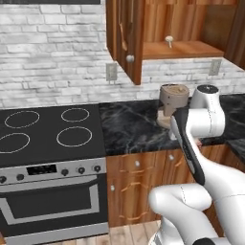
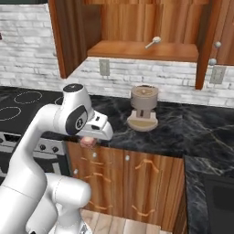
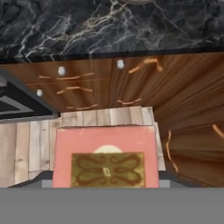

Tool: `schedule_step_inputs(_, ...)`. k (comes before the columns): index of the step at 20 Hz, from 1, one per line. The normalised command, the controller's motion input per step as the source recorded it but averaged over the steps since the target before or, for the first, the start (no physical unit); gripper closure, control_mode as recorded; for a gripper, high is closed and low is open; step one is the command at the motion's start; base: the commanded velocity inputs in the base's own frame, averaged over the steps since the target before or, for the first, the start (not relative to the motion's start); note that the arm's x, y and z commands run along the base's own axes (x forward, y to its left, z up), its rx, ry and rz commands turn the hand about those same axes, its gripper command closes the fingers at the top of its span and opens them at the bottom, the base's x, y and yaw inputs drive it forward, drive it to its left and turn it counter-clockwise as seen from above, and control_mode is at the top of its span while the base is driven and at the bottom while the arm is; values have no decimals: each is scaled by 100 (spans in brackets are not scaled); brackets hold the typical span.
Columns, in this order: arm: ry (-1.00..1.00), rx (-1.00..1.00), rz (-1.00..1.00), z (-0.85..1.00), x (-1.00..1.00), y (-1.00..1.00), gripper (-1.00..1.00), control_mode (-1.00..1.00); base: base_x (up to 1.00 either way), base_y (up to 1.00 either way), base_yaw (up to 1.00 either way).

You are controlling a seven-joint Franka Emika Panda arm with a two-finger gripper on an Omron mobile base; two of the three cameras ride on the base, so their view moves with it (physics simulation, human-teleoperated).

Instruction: Pick up the bar soap and dish brush from the sink, and place them back in the cabinet, and close the cabinet doors.

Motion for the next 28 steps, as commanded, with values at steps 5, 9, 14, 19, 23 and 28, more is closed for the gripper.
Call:
schedule_step_inputs(5, 0, 0, 0, 0, 0, 0, 100, 100, 37, -48, 7)
schedule_step_inputs(9, 0, 0, 0, 0, 0, 0, 100, 100, 38, -45, 0)
schedule_step_inputs(14, 0, 0, 0, 0, 0, 0, 100, 100, 39, -34, 2)
schedule_step_inputs(19, 0, 0, 0, 0, 0, 0, 100, 100, 37, -24, 0)
schedule_step_inputs(23, 0, 0, 0, 0, 0, 0, 100, 100, 37, -18, 0)
schedule_step_inputs(28, 0, 0, 0, 0, 0, 0, 100, 100, 15, -22, 0)
